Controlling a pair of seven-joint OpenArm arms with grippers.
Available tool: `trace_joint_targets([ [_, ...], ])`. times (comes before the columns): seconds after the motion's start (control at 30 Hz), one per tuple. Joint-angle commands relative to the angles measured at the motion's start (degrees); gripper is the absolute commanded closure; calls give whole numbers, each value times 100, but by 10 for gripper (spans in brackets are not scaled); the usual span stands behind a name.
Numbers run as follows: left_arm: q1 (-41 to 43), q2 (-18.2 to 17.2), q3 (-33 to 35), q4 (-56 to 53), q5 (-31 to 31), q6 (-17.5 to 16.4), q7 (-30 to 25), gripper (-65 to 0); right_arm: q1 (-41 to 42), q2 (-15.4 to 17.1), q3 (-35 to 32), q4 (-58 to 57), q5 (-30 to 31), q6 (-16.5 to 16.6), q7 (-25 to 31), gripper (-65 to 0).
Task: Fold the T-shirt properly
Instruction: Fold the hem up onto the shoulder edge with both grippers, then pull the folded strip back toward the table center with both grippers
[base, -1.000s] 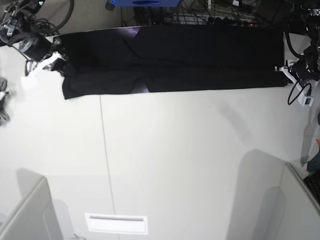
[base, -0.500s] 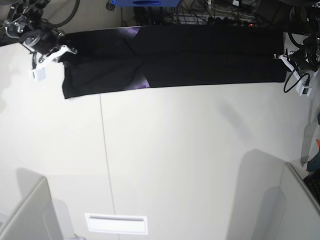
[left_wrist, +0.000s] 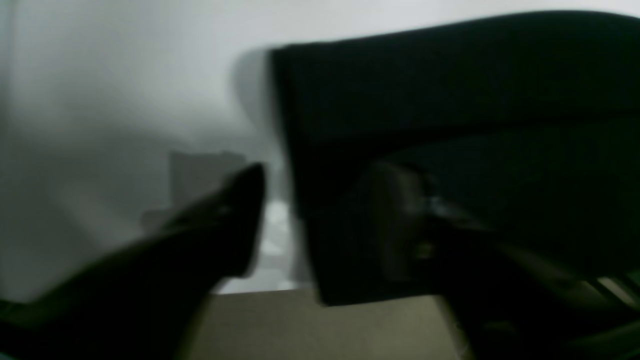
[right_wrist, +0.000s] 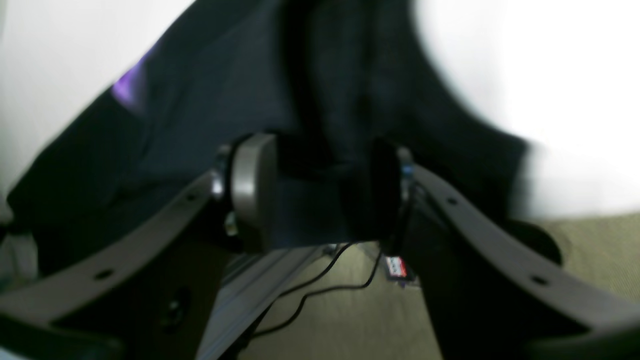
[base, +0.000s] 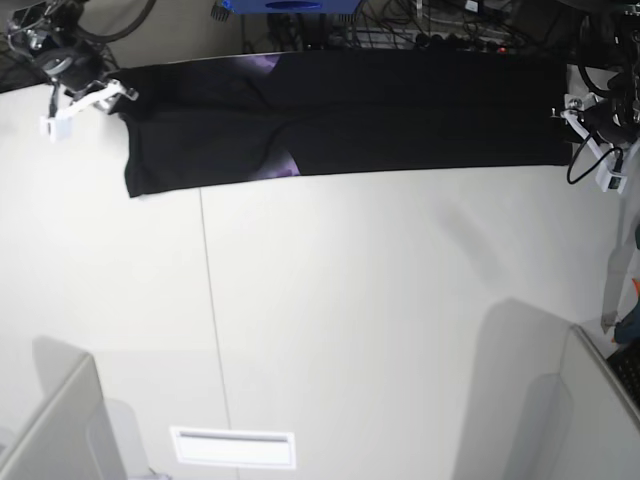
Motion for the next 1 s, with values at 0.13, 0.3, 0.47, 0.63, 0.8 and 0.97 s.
trace_joint_targets([
  [0.13, 132, 169, -1182, 755, -74, 2, -57, -459, -98, 91, 189, 347, 223, 75, 98, -299],
  [0.3, 369, 723, -1411, 1221, -874, 2, -57, 0, -45, 82, -153, 347, 891, 1130, 142, -156],
  [0.47, 352, 1312, -971, 966, -65, 29, -83, 0, 465, 47, -945, 153, -67, 1288, 98, 0],
  [0.63, -70, 1857, -487, 650, 1666, 2, -101, 0, 940, -15, -1217, -946, -1149, 1244, 186, 0],
  [0.8, -712, 1971, -48, -115, 2299, 2, -101, 0, 1247, 56, -1244, -1974, -1342, 1244, 854, 0],
  [0.97, -1600, 1962, 75, -634, 2343, 29, -101, 0, 1916, 161, -1226, -2765, -1500, 1200, 1065, 0],
])
